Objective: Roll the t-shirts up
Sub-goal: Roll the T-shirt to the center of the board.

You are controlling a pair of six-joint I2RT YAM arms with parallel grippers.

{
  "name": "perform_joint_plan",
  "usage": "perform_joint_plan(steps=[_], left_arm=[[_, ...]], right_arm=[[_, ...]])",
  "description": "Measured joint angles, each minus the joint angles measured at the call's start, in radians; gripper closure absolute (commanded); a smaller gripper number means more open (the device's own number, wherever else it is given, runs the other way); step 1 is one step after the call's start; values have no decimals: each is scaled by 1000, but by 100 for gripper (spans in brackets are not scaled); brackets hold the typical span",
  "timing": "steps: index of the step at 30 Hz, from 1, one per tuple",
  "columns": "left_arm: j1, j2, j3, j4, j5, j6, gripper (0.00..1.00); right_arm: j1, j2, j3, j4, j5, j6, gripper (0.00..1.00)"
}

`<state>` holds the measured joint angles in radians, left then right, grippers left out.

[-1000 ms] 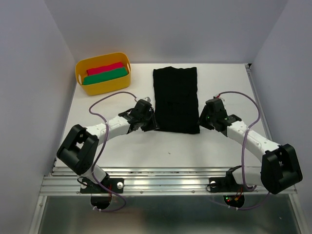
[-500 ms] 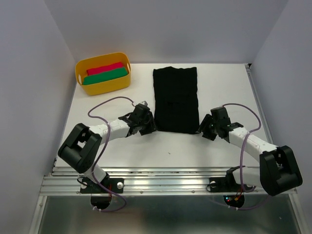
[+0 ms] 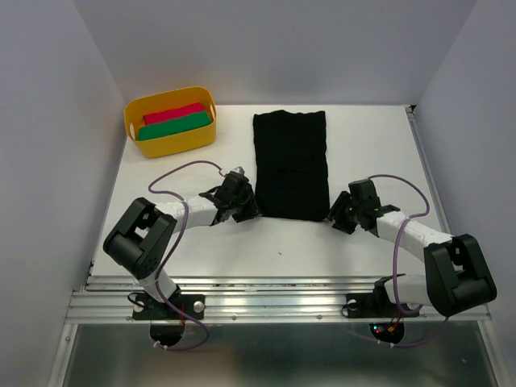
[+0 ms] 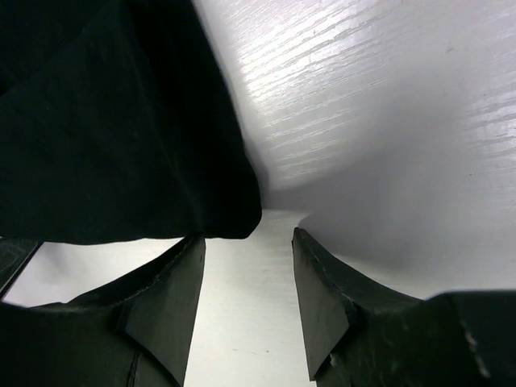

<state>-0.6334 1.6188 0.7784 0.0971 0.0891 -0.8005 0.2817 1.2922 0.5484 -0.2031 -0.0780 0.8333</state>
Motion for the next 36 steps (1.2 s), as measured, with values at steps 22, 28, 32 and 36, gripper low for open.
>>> perform_joint_plan(steps=[22,28,32,36], left_arm=[[7,46,6,56,11,-17,100],[7,46,7,55,11,-16,100],[7,46,10,48,10,-14,100],[7,36,10,27,7,-11,100]], right_arm=[[-21,40,0,56,-9,2,68],[-21,66,1,78,-13,-1,99],[-21,71,2,84,-24,-4,99],[-21,60,2,78,-29,-12,99]])
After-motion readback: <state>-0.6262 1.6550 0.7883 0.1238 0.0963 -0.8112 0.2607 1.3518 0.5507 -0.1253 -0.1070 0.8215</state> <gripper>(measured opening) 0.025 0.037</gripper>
